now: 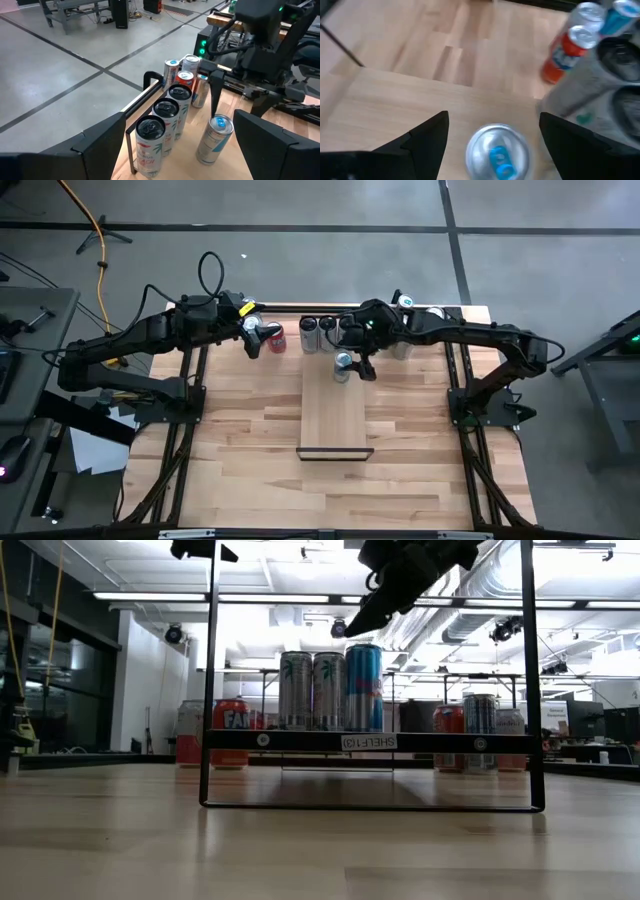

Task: Place canned beverage on shelf
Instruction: Put the bottom left blue soda can on the shelf

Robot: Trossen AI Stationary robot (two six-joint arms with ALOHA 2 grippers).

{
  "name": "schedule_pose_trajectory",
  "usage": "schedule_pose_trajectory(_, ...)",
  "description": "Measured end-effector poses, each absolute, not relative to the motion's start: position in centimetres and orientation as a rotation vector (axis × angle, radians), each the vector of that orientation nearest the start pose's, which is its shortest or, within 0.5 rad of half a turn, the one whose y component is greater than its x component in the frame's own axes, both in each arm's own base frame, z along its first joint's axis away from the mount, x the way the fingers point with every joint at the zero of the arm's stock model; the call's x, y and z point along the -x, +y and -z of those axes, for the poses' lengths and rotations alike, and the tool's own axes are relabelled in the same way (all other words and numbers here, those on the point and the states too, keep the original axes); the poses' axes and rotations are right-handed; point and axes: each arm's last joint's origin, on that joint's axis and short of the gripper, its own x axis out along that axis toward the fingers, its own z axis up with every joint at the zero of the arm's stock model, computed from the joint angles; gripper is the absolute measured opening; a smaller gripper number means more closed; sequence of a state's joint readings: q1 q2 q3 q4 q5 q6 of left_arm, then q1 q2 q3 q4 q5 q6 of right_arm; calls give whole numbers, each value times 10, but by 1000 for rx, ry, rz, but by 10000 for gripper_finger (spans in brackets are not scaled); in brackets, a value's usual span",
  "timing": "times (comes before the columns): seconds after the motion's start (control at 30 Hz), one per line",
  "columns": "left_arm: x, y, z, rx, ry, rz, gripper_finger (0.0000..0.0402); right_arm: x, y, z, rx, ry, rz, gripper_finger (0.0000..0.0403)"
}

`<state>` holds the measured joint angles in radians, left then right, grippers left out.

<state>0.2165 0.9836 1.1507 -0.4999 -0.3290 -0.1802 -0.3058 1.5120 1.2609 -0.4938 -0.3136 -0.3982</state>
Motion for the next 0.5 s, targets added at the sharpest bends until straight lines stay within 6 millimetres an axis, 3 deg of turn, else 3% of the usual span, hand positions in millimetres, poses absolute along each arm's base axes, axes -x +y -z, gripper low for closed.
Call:
schedule_pose_trajectory(0.37, -189, 51, -392, 154, 289, -569, 326, -310, -94, -294, 204, 770, -115, 298)
schedule_pose_trajectory(0.5, -189, 51, -392, 154, 289, -569, 326, -314, -95, -284, 176, 814, -134, 298)
